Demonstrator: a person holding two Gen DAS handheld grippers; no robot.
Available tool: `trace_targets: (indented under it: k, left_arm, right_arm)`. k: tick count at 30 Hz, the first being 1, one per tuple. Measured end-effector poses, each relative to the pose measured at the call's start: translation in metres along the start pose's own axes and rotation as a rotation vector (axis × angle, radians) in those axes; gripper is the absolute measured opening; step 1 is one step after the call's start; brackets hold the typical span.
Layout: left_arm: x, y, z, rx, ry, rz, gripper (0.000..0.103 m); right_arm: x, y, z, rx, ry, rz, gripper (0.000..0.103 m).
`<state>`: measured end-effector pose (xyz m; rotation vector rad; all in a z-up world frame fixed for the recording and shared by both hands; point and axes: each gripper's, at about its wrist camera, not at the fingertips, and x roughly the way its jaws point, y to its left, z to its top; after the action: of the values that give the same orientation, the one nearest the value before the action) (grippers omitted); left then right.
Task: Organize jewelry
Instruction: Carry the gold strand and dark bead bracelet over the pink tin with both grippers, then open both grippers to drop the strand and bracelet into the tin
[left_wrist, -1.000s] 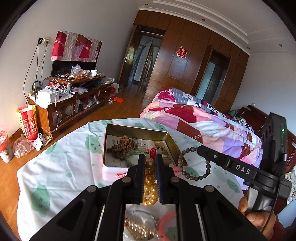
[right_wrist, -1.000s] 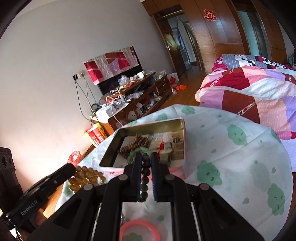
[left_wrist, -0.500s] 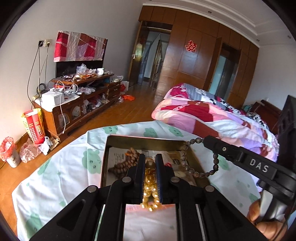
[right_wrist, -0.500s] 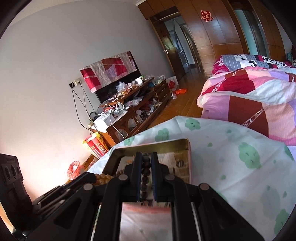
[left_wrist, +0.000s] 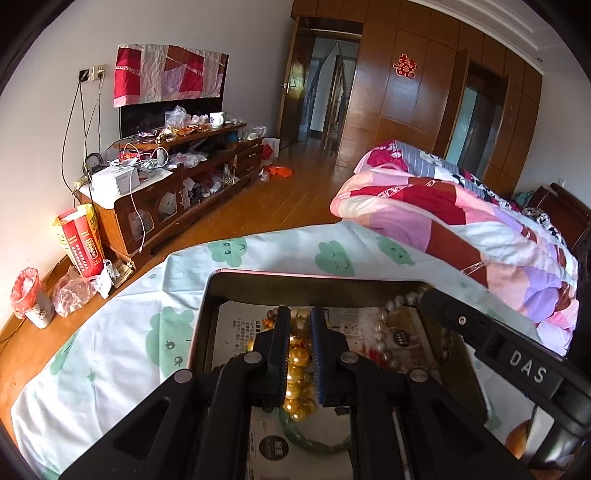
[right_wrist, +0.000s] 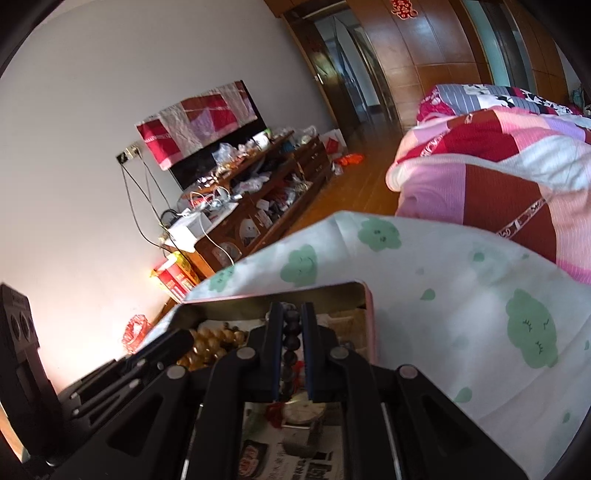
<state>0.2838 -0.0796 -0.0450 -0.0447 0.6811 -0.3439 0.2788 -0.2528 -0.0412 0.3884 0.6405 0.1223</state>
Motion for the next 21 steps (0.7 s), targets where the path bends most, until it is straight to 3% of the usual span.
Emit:
trace_targets:
  k: [4,6,7,8,9,11,15,17,21]
  left_arm:
    - [0.008,-0.002,-0.002,0.01,0.031,-0.002,0.011]
    - [0.01,0.001,0.0,-0.002,0.058,-0.013,0.014]
    - [0.011,0.002,0.001,-0.012,0.072,-0.017,0.019]
    - [0.012,0.002,0.001,-0.018,0.081,-0.014,0.032]
    - [0.01,0.002,0.001,-0.025,0.087,-0.006,0.048]
    - [0.0,0.006,0.001,-0.04,0.058,0.006,0.058]
    - [-0.018,0.006,0.0,-0.037,0.028,0.016,0.064]
    - [-0.027,0.005,-0.002,-0.016,0.019,0.058,0.064]
    - [-0.051,0.012,-0.013,0.009,-0.004,0.122,0.065]
  right_arm:
    - [0.004,-0.003,-0.003,0.001,0.017,-0.003,0.015]
    - [0.004,-0.003,-0.003,-0.001,0.025,-0.004,0.025]
    - [0.003,-0.003,-0.003,0.002,0.021,-0.008,0.041]
    - [0.0,-0.003,-0.003,0.005,0.009,-0.013,0.058]
    - [-0.006,-0.003,-0.003,0.007,-0.021,-0.019,0.063]
    - [-0.017,-0.001,-0.001,-0.004,-0.081,-0.035,0.065]
    - [-0.041,0.003,-0.001,-0.037,-0.199,-0.127,0.065]
    - [-0.042,0.005,-0.001,-0.048,-0.209,-0.16,0.072]
    - [-0.05,0.006,-0.006,-0.054,-0.19,-0.187,0.072]
